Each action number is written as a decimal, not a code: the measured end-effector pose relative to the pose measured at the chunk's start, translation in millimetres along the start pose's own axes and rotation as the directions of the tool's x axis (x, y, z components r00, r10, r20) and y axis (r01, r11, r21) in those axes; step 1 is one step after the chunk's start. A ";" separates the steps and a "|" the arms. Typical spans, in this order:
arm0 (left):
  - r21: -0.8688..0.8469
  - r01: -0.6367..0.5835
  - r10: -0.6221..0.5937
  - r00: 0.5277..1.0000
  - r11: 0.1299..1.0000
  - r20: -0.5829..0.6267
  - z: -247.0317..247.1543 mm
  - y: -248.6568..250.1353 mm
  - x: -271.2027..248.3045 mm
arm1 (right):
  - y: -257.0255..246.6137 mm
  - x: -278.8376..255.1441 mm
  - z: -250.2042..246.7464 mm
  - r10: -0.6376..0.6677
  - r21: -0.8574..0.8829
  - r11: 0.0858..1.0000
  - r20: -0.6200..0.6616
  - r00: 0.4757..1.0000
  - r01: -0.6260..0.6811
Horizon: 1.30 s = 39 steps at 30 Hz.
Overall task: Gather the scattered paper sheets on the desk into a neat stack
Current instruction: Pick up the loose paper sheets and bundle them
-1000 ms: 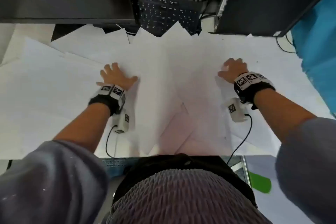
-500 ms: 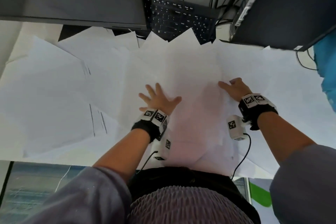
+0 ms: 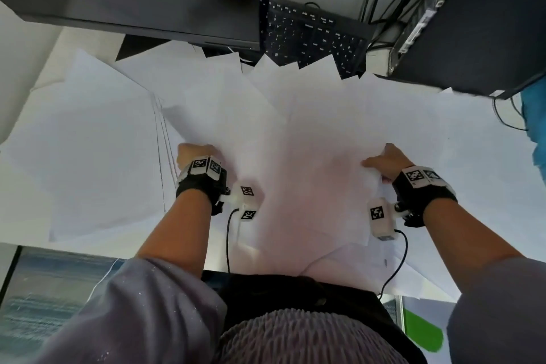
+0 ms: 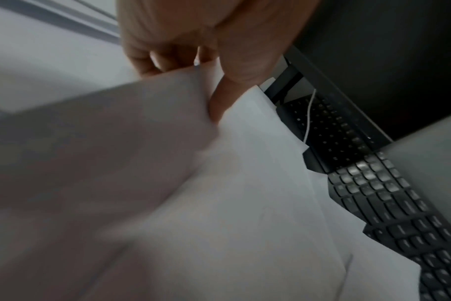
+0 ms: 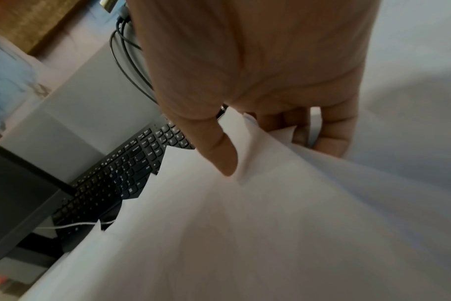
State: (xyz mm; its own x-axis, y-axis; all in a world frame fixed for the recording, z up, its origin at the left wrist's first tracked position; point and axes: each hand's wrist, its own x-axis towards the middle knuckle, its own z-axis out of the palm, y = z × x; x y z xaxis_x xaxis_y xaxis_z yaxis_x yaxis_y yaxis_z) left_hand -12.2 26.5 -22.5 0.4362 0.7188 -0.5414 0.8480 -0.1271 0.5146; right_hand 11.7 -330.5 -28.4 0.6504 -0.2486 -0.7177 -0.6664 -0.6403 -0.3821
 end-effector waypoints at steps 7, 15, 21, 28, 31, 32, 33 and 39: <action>0.203 -0.433 0.425 0.901 0.878 0.082 0.7 13.0 5.8 | 0.0 5.5 -2.5 -0.001 0.135 0.991 -0.039 0.999 0.006; 0.340 -0.489 0.390 0.863 0.803 0.322 51.7 23.8 -32.0 | -24.9 2.9 -16.2 0.037 0.301 0.953 0.000 0.999 -0.035; 0.338 -0.066 0.078 0.997 0.939 -0.022 39.3 16.4 -24.6 | -31.4 -4.2 -10.2 -0.024 0.484 0.872 0.192 0.981 -0.073; -0.089 -0.101 0.121 0.958 0.991 0.259 63.4 22.7 -40.6 | -50.3 -14.9 24.2 -0.188 0.232 0.958 0.070 0.980 0.167; -0.227 -0.008 0.078 0.949 0.974 0.305 61.5 17.4 -36.2 | -51.1 -24.3 12.1 -0.250 0.194 0.948 -0.040 0.967 0.253; -0.252 0.026 0.060 0.943 0.967 0.328 58.4 15.3 -36.3 | -49.0 -28.5 8.2 -0.271 0.202 0.938 -0.073 0.960 0.280; -0.269 0.064 0.037 0.934 0.961 0.356 57.9 12.2 -33.3 | -46.5 -32.4 5.4 -0.281 0.210 0.933 -0.091 0.955 0.294; -0.088 -0.208 0.225 0.920 0.974 0.322 35.9 20.0 -16.9 | -28.7 -47.1 -17.7 -0.289 0.231 0.910 -0.243 0.926 0.345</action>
State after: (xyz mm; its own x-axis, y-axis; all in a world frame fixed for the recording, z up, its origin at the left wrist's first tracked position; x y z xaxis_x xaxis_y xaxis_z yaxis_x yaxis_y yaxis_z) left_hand 8.2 -12.7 -26.9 0.6888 0.4124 -0.5962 0.7093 -0.2131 0.6719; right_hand 6.6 -313.2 26.7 0.8834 -0.2221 -0.4126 -0.4665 -0.5001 -0.7296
